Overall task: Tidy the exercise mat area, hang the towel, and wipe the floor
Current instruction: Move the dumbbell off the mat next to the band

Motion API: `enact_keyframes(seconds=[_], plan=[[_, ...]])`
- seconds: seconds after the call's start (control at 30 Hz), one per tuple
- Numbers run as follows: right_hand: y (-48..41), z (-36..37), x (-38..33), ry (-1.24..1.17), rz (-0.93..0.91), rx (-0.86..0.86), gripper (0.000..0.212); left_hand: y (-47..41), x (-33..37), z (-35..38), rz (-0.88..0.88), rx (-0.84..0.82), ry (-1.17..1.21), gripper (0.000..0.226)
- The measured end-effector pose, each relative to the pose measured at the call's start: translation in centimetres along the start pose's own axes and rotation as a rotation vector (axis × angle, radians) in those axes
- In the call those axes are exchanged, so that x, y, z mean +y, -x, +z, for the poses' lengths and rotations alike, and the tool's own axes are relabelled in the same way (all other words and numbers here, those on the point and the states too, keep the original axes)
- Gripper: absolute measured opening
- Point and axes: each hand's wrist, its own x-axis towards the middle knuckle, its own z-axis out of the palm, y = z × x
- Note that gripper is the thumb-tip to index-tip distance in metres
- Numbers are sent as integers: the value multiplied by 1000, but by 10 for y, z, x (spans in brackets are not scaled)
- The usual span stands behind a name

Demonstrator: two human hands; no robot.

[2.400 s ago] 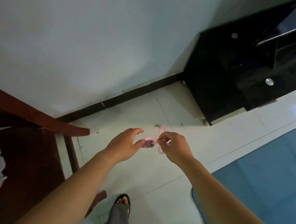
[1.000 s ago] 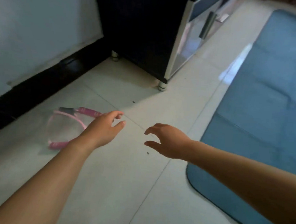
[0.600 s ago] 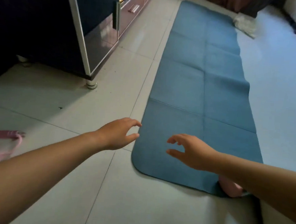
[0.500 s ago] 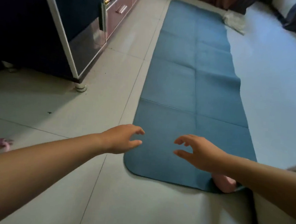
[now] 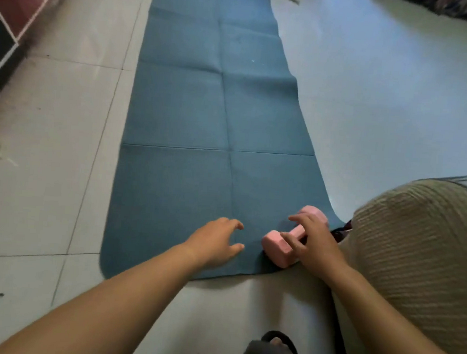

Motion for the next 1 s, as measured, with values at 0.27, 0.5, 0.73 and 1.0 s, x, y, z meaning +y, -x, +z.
enact_keyframes(seconds=[0.27,0.5,0.73,1.0], plan=[[-5,26,15,-98,52,-19,51,-26,23,46,-81,94,295,53],[-9,21,23,-206,192,176,49,-37,12,57,-53,74,194,63],[-19,8,25,-285,235,309,41,-54,45,95,-18,136,234,87],[-20,11,26,-310,201,333,45,-70,53,118,-109,177,330,107]])
